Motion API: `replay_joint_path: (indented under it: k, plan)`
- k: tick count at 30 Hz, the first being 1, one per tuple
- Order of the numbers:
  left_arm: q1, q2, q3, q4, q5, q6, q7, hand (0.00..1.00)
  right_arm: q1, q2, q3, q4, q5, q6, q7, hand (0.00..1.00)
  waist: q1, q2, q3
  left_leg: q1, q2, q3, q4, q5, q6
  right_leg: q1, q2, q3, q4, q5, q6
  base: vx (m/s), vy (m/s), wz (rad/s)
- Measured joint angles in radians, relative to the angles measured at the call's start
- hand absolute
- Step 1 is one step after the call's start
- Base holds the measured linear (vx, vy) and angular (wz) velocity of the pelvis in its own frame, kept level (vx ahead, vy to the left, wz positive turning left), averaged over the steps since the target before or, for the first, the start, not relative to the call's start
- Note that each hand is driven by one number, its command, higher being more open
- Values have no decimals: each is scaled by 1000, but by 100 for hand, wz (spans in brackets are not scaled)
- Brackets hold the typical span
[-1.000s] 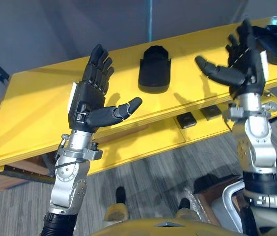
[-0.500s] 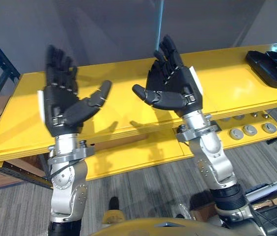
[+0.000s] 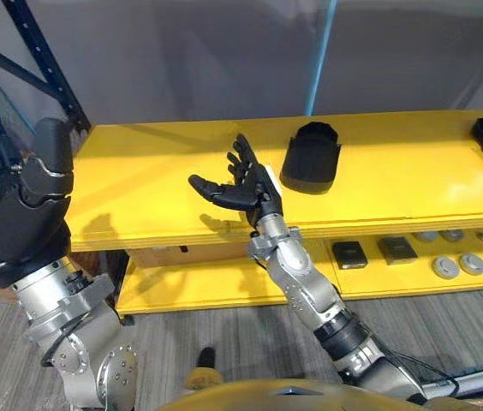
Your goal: Walk over and take three plastic housings, then place them on the shelf
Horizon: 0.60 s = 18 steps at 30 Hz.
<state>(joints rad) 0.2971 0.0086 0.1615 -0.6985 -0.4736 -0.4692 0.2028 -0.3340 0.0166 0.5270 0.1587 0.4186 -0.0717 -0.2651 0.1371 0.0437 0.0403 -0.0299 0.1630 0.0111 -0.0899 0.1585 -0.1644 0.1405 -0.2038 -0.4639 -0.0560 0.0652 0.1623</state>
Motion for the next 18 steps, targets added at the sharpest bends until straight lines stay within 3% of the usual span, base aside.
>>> replay_joint_path:
  k: [6,9,13,18]
  plan:
    - [26,1,-61,33,8,70,-35,100,-49,72,20,143,-22,-2,-109,100,9,3,0,-19,-5,-19,0,5,-3,-5,-1,-20,0,-3,0,1,1,10]
    - [28,1,-129,74,8,108,-94,100,-81,96,-7,253,-100,-3,-220,100,27,10,4,-26,-9,-23,1,7,-5,-9,-4,-22,2,-3,0,6,2,3]
    - [29,1,-183,113,8,123,-121,100,-97,106,-59,269,-191,-4,-319,100,24,32,17,-31,-11,-19,3,8,-3,-19,-9,-18,5,-2,-2,5,2,-2]
    - [47,0,-212,121,8,123,-121,100,-102,106,-82,269,-260,-3,-359,100,21,45,24,-31,-11,-4,4,3,-5,-39,-16,1,26,-13,0,17,2,-10]
